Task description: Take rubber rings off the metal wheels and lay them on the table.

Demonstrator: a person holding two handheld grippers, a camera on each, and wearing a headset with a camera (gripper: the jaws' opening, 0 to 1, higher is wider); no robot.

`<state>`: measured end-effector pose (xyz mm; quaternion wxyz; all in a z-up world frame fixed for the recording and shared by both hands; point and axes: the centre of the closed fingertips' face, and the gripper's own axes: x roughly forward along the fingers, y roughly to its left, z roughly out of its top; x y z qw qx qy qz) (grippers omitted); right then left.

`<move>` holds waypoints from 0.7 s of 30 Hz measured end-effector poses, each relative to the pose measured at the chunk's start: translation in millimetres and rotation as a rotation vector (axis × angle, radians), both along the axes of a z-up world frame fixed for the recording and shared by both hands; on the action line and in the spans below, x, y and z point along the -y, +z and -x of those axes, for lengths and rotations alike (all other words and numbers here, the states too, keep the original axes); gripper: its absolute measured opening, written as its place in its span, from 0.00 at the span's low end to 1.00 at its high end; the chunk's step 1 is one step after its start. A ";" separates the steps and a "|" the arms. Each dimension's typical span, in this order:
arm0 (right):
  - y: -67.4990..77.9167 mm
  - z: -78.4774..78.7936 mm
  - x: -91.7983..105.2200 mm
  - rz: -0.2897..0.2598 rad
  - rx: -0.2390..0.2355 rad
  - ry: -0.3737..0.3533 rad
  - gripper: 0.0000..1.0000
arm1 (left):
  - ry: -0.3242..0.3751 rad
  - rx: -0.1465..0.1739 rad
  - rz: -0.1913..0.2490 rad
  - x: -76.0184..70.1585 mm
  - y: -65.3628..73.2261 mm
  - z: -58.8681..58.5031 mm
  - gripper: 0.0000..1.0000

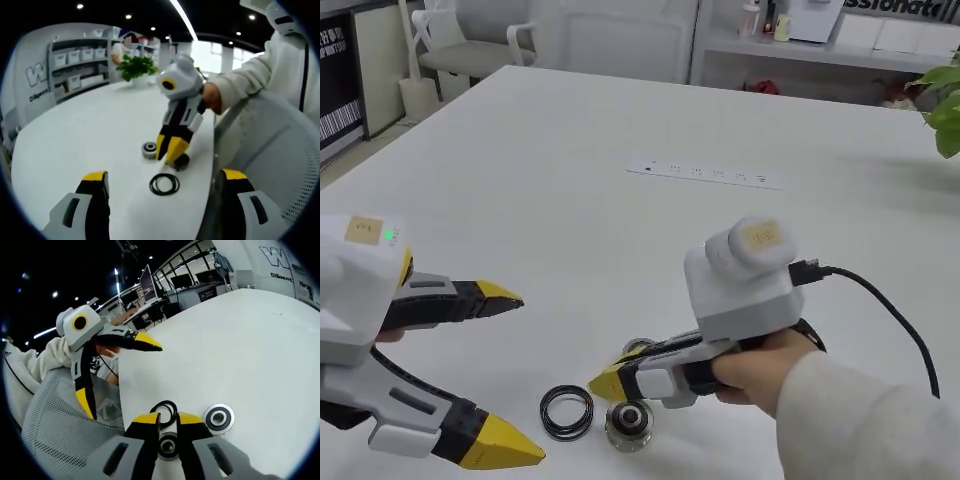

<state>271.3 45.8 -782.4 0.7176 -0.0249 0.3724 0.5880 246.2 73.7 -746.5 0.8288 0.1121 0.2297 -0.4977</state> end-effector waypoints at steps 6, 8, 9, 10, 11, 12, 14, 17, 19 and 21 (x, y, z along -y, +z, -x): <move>11.1 -7.5 2.4 -0.030 0.014 -0.026 0.11 | 0.000 -0.003 0.001 0.0 -0.3 0.4 0.94; 15.0 -11.4 3.9 -0.042 0.019 -0.039 0.12 | 0.001 -0.004 0.001 -0.2 -0.4 0.3 0.94; 15.9 -12.2 4.2 -0.044 0.020 -0.041 0.12 | 0.001 -0.004 0.000 -0.2 -0.4 0.3 0.94; 18.6 -13.3 5.3 -0.049 0.024 -0.044 0.12 | 0.002 -0.003 0.001 -0.3 -0.4 0.2 0.94; 20.4 -14.3 6.3 -0.051 0.029 -0.046 0.12 | 0.002 -0.003 0.001 -0.3 -0.3 0.1 0.94; 22.5 -15.9 7.4 -0.055 0.036 -0.050 0.13 | 0.003 -0.003 0.002 -0.4 -0.1 0.0 0.94; 28.7 -20.6 9.8 -0.074 0.044 -0.068 0.13 | 0.005 -0.003 0.003 -0.4 0.0 -0.1 0.94; 39.1 -28.1 13.4 -0.109 0.050 -0.096 0.14 | 0.005 -0.005 0.005 -0.3 0.0 0.0 0.94; 43.3 -34.4 17.2 -0.126 0.057 -0.109 0.14 | 0.005 -0.006 0.004 -0.3 -0.3 0.1 0.94; 49.6 -35.7 19.2 -0.144 0.064 -0.126 0.15 | 0.006 -0.007 0.005 -0.3 -0.3 0.1 0.95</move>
